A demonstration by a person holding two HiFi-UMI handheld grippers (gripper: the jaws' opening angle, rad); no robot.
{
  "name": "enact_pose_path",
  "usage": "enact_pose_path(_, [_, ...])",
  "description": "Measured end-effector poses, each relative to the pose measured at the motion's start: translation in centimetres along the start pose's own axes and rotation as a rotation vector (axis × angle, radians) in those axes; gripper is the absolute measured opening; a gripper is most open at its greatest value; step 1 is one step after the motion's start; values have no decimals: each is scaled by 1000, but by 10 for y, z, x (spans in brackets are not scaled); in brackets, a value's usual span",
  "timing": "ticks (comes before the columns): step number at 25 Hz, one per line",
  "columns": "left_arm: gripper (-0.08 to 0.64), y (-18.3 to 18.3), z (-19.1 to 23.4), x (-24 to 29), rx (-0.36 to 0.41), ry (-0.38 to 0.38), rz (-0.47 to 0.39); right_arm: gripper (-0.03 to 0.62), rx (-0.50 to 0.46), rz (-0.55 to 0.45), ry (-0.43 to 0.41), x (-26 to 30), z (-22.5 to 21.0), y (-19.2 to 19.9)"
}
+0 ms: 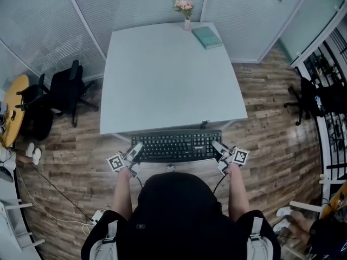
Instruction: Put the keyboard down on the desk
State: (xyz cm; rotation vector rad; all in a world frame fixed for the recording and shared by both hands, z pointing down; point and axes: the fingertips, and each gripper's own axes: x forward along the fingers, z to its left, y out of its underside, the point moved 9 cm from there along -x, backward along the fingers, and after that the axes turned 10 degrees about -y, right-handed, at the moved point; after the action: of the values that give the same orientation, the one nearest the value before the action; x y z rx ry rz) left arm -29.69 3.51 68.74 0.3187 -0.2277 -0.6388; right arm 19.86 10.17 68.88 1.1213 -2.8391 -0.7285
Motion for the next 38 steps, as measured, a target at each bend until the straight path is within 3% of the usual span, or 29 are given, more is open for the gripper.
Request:
enact_pose_path(10, [114,-35,19,5,24,0,30,126,24,-27,37,28,-12,8])
enact_pose_path(20, [114,-38,25,-3,3,-3,-2,127,33,25,41,45,-18,2])
enact_pose_path(30, [112,-42,24,6,-12,-54,-54,127,78,100,22,67,-48,-28])
enact_pose_path(38, [112,-58,10,45,-2,-96,-88,129,96,125,-19,85,-66,-83])
